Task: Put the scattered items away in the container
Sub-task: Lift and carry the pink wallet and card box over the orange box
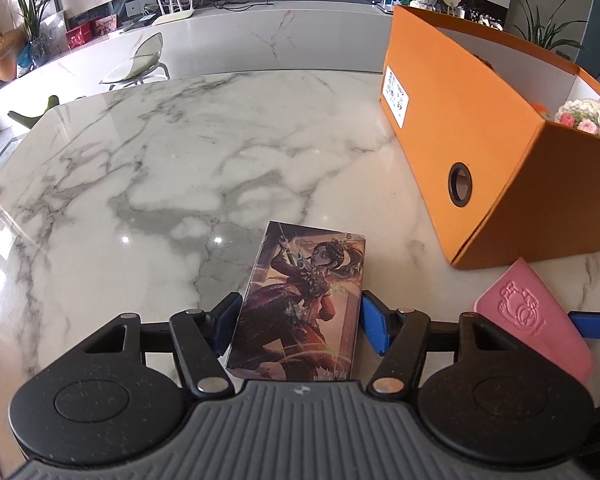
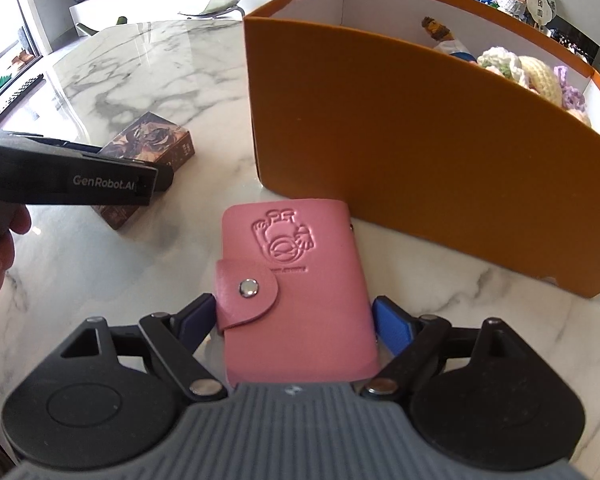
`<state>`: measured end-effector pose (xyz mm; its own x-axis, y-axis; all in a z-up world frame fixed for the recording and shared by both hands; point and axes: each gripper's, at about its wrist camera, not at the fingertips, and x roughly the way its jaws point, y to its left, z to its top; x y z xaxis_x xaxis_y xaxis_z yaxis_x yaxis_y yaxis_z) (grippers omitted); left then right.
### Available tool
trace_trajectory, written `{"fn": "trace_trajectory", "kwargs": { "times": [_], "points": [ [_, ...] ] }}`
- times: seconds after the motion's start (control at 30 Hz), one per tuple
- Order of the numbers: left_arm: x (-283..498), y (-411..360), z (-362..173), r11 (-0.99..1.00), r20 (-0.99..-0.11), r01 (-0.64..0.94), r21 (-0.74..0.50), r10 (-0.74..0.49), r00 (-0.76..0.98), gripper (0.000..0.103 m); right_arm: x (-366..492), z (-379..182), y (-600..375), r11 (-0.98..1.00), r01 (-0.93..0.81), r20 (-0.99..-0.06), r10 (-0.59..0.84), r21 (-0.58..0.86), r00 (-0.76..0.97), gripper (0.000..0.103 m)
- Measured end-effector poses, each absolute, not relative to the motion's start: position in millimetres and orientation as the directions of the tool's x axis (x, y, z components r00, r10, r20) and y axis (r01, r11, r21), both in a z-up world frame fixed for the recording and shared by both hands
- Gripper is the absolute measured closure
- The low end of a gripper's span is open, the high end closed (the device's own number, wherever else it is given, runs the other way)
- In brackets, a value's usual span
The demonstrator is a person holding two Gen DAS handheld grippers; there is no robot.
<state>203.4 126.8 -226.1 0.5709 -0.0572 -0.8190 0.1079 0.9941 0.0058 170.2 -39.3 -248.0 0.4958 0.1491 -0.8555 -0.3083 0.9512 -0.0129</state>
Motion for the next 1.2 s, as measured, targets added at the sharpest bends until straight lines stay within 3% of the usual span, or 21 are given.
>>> {"fn": "trace_trajectory", "kwargs": {
  "times": [0.33,0.6,1.2],
  "points": [
    [150.5,104.7,-217.4,0.99,-0.839,0.135,-0.049,-0.115,0.531,0.031,143.8,-242.9,-58.0,0.948,-0.317,-0.866,0.138,-0.025,0.481,0.021],
    [106.7,82.7,-195.7,0.984,-0.83,0.163,-0.067,-0.146,0.538,0.033,105.7,-231.8,-106.8,0.976,-0.22,-0.872,0.111,0.004,0.476,0.021],
    [55.8,26.7,-136.7,0.964,-0.751,0.267,-0.016,-0.187,0.633,0.033,42.7,-180.1,-164.5,0.992,-0.114,-0.791,0.112,0.054,0.602,0.021]
  ]
}}
